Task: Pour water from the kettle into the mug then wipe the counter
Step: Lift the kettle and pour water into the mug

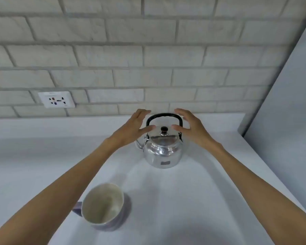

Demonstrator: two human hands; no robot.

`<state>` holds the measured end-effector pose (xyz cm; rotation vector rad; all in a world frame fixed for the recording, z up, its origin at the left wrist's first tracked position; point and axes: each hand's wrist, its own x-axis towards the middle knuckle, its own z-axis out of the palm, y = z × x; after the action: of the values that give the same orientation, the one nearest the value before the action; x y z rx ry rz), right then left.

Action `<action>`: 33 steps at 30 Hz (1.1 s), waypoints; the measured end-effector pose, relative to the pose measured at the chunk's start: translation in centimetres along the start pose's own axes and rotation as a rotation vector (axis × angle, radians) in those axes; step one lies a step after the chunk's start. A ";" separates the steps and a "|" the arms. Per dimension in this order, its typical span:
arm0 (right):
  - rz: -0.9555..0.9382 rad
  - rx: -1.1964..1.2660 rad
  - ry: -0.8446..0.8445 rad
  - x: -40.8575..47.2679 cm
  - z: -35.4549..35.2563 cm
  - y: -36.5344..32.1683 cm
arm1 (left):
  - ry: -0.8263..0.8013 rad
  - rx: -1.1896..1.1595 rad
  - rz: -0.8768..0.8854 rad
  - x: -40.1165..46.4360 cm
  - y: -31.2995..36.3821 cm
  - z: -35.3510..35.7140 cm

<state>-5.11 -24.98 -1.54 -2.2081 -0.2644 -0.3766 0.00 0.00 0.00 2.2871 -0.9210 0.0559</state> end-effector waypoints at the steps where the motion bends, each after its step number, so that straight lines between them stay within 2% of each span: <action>1: 0.012 0.032 0.003 0.3 0.2 0.2 | 0.013 -0.024 -0.019 0.4 0.0 0.4; 6: 0.063 0.153 -0.035 1.6 1.6 1.2 | 0.049 -0.111 -0.122 2.0 -0.2 2.2; 10: 0.102 0.266 0.060 2.4 2.1 1.7 | 0.129 -0.181 -0.161 2.7 0.0 3.5; 13: 0.092 0.343 0.113 2.8 2.4 1.7 | 0.175 -0.374 -0.192 2.9 0.6 4.1; 15: 0.080 0.358 0.140 2.9 2.4 1.6 | 0.217 -0.415 -0.213 3.0 0.8 4.1; 20: 0.068 0.359 0.157 2.5 2.3 1.1 | 0.194 -0.345 -0.194 2.9 1.0 3.5; 25: 0.045 0.372 0.173 1.8 1.4 -0.4 | 0.213 -0.382 -0.154 2.2 2.2 2.6; 33: -0.051 0.430 0.292 1.2 -2.4 -7.1 | 0.270 -0.460 -0.043 1.3 7.4 -3.0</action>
<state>-6.65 -22.48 5.46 -1.7036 -0.2185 -0.6036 -3.15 -2.94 6.83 1.8184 -0.6623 0.1184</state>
